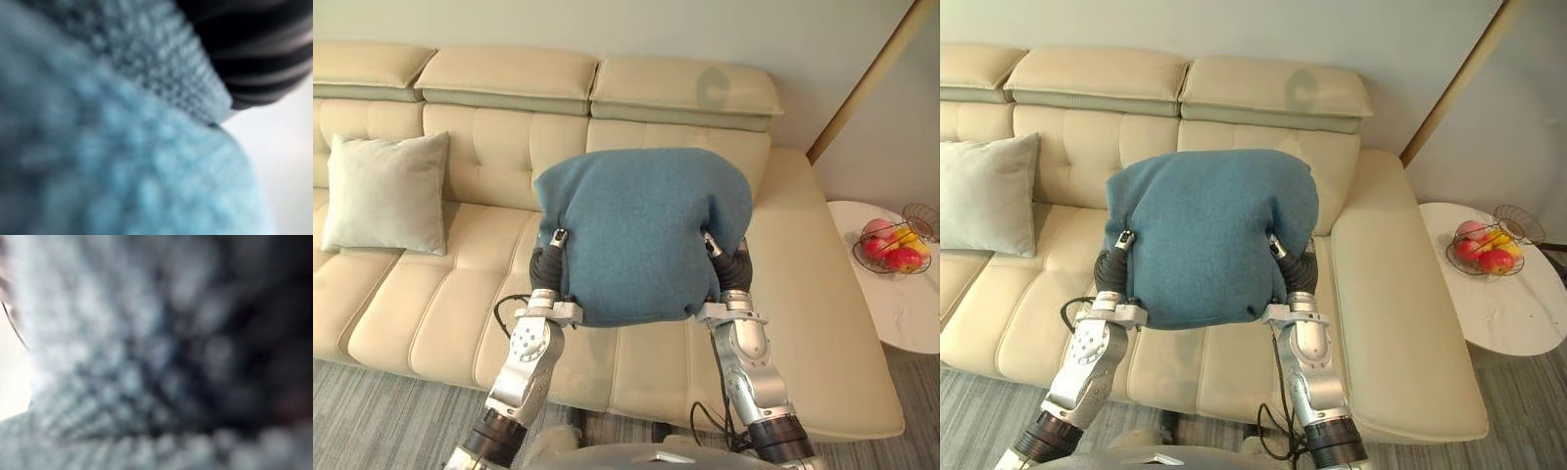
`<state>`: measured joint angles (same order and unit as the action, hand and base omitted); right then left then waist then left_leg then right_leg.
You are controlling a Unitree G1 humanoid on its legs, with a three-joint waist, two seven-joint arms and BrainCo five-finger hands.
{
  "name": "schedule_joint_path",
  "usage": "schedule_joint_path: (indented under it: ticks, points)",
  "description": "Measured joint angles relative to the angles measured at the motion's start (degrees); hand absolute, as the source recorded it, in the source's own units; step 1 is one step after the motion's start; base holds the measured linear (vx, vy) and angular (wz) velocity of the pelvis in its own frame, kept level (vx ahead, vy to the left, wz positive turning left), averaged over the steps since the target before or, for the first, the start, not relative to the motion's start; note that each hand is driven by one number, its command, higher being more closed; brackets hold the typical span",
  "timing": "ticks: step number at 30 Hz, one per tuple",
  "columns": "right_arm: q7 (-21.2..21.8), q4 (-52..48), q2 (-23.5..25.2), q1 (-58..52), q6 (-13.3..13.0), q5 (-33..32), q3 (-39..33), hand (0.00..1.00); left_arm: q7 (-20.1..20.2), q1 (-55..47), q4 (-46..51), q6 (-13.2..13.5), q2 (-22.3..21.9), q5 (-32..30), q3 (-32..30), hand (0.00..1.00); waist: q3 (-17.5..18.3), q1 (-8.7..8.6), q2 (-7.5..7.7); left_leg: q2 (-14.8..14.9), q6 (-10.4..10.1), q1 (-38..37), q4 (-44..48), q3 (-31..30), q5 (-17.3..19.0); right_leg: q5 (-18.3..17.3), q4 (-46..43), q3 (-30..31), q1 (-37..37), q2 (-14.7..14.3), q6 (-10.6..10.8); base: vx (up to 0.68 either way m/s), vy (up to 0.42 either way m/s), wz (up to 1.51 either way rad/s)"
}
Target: Pick up cushions and gather them together orderly.
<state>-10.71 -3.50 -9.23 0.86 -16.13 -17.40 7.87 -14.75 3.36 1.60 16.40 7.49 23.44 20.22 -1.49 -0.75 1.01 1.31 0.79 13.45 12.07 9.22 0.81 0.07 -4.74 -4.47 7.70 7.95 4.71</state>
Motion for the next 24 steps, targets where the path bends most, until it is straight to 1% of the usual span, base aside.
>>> schedule_joint_path:
  ticks: [1, 2, 3, 5, 8, 14, 16, 17, 19, 20, 21, 22, 23, 24]
  points:
    - [0.01, 0.04, -0.36, 0.55, -0.05, 0.09, -0.05, 1.00, -0.02, 0.29, -0.19, 0.05, -0.11, 0.01, -0.05, 1.00, 0.18, -0.10, -1.55, 1.12, -1.85, -0.53, -0.25, -1.18, 2.32, 0.01, -0.48, 0.83, 0.37, -1.52, 0.12, -0.02, 0.011, -0.16]
    - [-0.01, 0.33, -0.09, 0.80, -0.11, 0.10, -0.08, 1.00, -0.05, 1.13, -0.52, 0.07, 0.19, 0.01, -0.06, 1.00, 0.13, -1.03, -1.38, 0.33, -2.10, -0.63, -2.50, -1.19, 0.78, 0.70, 0.01, 1.23, 0.77, -1.10, -0.33, -0.03, 0.038, -0.11]
    - [-0.01, 0.34, -0.12, 0.93, -0.21, 0.09, -0.11, 1.00, -0.05, 1.94, -0.54, 0.11, 0.51, 0.00, -0.04, 1.00, 0.15, -1.70, -0.90, -0.33, -1.55, -0.59, -4.71, -1.01, -0.86, 1.64, 0.62, 1.53, 1.83, -0.71, 0.01, -0.07, 0.066, -0.03]
    - [-0.01, 0.59, -0.14, 1.58, -0.20, 0.09, -0.22, 1.00, -0.07, 2.73, -0.67, 0.10, 0.89, 0.03, -0.04, 1.00, -0.30, -1.79, -0.56, -0.35, -1.25, 0.92, -5.23, 0.18, -2.01, 3.45, 2.06, 2.76, 3.65, -0.91, -0.09, -0.06, 0.042, -0.20]
    - [-0.01, 2.78, 0.04, 1.63, 0.21, 0.11, -0.21, 1.00, -0.07, 2.74, -2.52, -0.07, 0.87, 0.04, 0.01, 1.00, -1.02, -1.60, -0.44, 0.03, -1.18, 1.62, -4.89, 1.68, -2.17, 5.35, 3.68, 4.39, 4.28, -1.29, -0.15, -0.07, 0.011, -0.28]
    - [-0.01, 3.93, 0.31, 1.97, 0.47, 0.12, -0.13, 1.00, -0.07, 2.79, -3.29, -0.32, 0.99, 0.03, -0.09, 1.00, -2.20, -1.13, -0.41, 1.19, -1.42, 1.70, -4.29, 2.61, -1.94, 5.79, 3.80, 5.54, 4.41, -2.29, -0.47, -0.05, -0.022, -0.11]
    - [-0.09, 4.09, 0.19, 3.43, 0.46, 0.21, -0.12, 1.00, -0.08, 4.07, -3.47, -0.31, 1.10, 0.02, -0.45, 1.00, -3.52, -1.05, -0.52, 1.41, -1.58, 1.81, -4.35, 2.56, -2.13, 5.96, 3.75, 5.52, 4.57, -2.34, -0.71, -0.05, -0.022, -0.02]
    - [-0.74, 4.71, 0.10, 6.16, 0.45, 0.81, -0.13, 1.00, -0.14, 6.91, -4.66, -0.10, 1.49, -0.03, -1.18, 1.00, -4.29, -1.05, -0.75, 1.61, -1.49, 3.61, -4.33, 2.54, -2.52, 6.38, 3.53, 5.52, 6.44, -2.48, -1.13, -0.08, -0.019, 0.01]
    - [-2.22, 4.76, 0.05, 9.79, 0.44, 2.24, -0.13, 1.00, -1.05, 11.41, -6.64, -0.08, 2.30, -0.14, -1.98, 1.00, -6.25, -0.98, -1.20, 1.73, -1.56, 5.49, -4.37, 2.53, -3.40, 7.23, 3.44, 5.46, 8.42, -2.60, -1.08, -0.10, -0.026, 0.02]
    - [-3.72, 5.51, 0.05, 13.62, 0.44, 2.91, -0.16, 1.00, -2.05, 16.18, -9.02, -0.09, 3.11, -0.30, -2.37, 1.00, -7.92, -0.83, -1.55, 1.93, -1.53, 7.56, -4.25, 2.60, -4.17, 8.08, 3.33, 5.43, 10.48, -2.72, -1.07, -0.13, -0.035, 0.00]
    - [-5.15, 6.58, 0.08, 16.58, 0.45, 4.10, -0.50, 1.00, -2.91, 19.97, -10.84, -0.12, 3.44, -0.78, -2.55, 1.00, -9.21, -0.44, -1.60, 2.22, -1.54, 9.00, -3.96, 3.15, -4.36, 8.52, 3.00, 5.42, 12.01, -2.79, -0.83, -0.11, -0.029, 0.00]
    - [-5.61, 7.03, 0.11, 17.99, 0.50, 4.34, -1.02, 1.00, -3.36, 21.97, -11.84, -0.12, 3.45, -1.28, -2.62, 1.00, -9.92, -0.23, -1.67, 2.43, -1.60, 9.73, -3.62, 3.34, -4.42, 8.61, 2.55, 5.39, 12.77, -2.85, -0.82, -0.10, -0.030, 0.03]
    - [-7.25, 7.69, 0.18, 21.35, 0.95, 4.54, -2.71, 1.00, -4.35, 26.80, -13.54, -0.25, 3.45, -2.22, -2.67, 1.00, -11.43, 0.21, -1.92, 3.06, -1.66, 12.13, -1.83, 3.44, -4.77, 8.90, 1.04, 5.16, 14.98, -3.11, -0.40, -0.09, -0.030, 0.05]
    - [-8.91, 7.91, 0.45, 24.00, 1.39, 6.11, -4.26, 1.00, -5.46, 30.62, -14.36, -0.39, 3.46, -2.74, -2.67, 1.00, -12.60, 0.71, -1.92, 3.39, -1.78, 13.74, -1.01, 3.46, -4.85, 8.93, -0.11, 5.00, 16.58, -3.30, -0.36, -0.11, -0.035, 0.05]
